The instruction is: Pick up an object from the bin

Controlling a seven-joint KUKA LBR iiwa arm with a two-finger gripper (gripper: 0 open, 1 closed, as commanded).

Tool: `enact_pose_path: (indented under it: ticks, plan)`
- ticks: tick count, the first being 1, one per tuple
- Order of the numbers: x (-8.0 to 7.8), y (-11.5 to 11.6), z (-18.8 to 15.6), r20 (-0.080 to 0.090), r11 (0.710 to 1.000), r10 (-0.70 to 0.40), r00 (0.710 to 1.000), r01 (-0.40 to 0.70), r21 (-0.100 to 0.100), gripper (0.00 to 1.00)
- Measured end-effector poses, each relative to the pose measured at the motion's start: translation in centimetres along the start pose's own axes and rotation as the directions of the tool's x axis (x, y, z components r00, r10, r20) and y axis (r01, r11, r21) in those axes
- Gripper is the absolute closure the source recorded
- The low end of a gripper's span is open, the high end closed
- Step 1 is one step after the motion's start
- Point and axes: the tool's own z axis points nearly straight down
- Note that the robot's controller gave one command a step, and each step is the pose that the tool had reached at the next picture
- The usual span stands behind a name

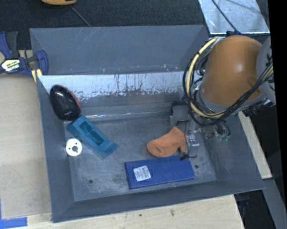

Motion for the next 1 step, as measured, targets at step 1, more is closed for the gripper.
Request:
enact_pose_path:
  ticks: [1]
  plan:
    - [-0.16, 0.0, -0.46, 0.009, 1.0, -0.001, 1.0, 0.001, 0.0, 0.0]
